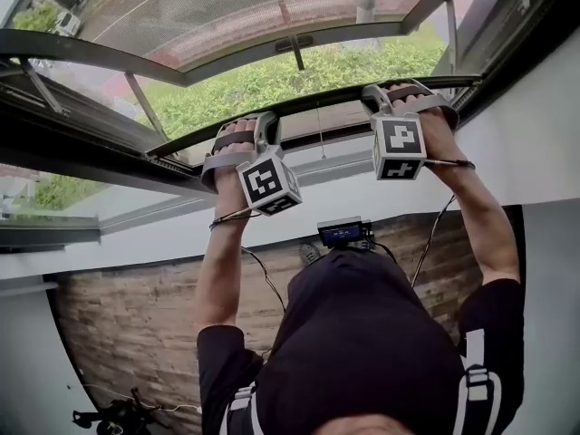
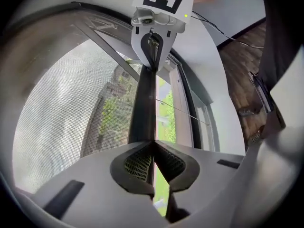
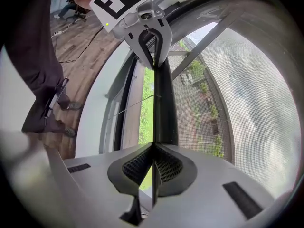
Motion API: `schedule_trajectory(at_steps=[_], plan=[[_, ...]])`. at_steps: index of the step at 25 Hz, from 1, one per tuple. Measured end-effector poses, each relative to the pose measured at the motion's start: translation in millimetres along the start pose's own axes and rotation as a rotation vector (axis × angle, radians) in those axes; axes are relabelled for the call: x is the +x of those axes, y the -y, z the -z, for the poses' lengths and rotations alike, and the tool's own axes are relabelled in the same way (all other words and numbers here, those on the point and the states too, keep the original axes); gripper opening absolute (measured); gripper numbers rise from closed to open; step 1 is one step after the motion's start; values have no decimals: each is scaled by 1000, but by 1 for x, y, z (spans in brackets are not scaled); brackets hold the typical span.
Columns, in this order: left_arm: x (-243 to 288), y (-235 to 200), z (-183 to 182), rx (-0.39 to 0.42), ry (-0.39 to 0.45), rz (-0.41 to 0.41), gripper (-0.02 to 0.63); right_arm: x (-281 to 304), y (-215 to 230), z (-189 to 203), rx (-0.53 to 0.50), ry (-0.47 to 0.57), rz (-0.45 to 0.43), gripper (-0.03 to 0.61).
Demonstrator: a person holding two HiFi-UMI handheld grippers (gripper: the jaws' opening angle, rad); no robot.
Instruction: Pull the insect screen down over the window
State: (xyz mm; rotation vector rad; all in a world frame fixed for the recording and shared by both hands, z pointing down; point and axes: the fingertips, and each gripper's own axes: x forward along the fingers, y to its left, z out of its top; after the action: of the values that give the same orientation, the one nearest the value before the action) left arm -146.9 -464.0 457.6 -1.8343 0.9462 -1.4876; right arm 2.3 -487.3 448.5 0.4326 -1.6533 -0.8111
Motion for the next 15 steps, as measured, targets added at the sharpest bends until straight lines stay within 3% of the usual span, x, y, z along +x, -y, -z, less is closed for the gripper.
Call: schedule_trajectory(at_steps=[15], plan=[[53,87,28,-48,-61,173,21,76,-75,5,-17,-62,-78,20]])
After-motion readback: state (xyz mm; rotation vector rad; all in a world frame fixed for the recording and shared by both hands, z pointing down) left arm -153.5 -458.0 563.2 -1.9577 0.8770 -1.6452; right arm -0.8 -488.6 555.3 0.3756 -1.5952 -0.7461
